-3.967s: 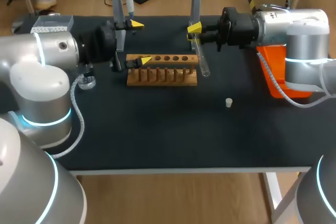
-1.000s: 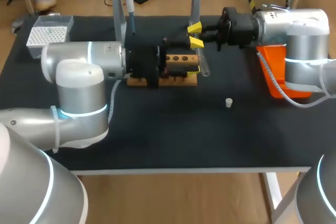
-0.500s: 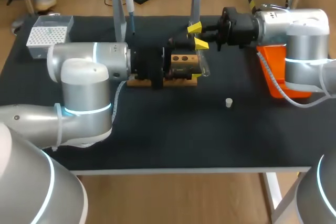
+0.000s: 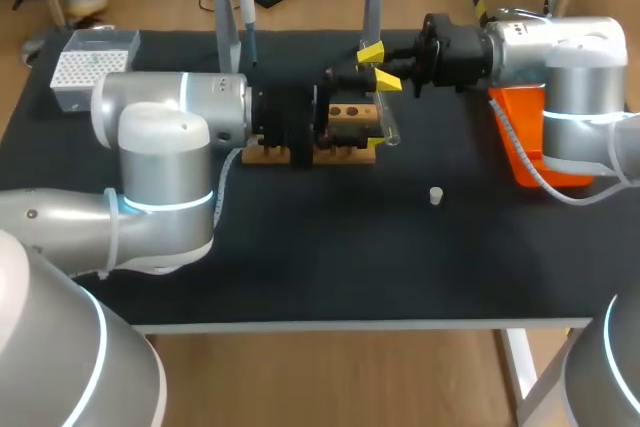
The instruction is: Invert the test tube, pick up the pipette, mount the tip to pipette, aspirate from beaker and dispense into the tube, eject the tip, return the pipette, and cap with the stopper.
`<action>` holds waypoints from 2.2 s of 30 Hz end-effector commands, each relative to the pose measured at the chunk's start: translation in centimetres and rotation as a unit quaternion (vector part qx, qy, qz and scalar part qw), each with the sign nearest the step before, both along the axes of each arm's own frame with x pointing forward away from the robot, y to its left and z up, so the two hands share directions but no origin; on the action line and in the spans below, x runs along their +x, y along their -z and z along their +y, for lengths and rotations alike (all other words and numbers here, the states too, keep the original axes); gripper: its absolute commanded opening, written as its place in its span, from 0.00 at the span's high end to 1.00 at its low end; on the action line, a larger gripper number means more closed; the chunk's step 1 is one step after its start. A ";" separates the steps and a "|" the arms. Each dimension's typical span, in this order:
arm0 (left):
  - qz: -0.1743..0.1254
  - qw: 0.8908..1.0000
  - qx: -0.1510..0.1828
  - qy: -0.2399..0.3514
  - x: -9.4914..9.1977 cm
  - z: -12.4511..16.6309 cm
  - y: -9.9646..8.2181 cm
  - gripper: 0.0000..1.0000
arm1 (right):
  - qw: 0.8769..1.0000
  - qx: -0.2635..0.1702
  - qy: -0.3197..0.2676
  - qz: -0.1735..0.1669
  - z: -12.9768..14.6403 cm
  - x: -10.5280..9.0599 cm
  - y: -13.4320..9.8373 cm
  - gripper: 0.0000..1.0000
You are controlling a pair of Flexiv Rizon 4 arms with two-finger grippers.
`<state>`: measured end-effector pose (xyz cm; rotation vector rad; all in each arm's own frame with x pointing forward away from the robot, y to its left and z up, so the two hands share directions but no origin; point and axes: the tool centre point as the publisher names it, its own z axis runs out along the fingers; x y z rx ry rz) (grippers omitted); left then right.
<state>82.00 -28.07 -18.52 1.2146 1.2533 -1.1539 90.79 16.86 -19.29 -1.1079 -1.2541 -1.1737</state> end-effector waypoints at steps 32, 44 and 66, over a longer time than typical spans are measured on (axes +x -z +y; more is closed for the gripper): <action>-0.010 1.000 0.017 0.001 -0.2 0.0 -0.1 1.00 | 1.000 -0.002 -0.002 0.000 -0.1 0.0 -0.1 0.55; -0.010 1.000 0.017 0.001 -0.2 0.0 -0.1 1.00 | 1.000 -0.002 -0.002 0.000 -0.1 0.0 -0.1 0.00; -0.010 1.000 0.017 0.001 -0.2 0.0 -0.1 1.00 | 0.922 -0.004 0.016 -0.387 -6.6 0.5 -0.1 0.00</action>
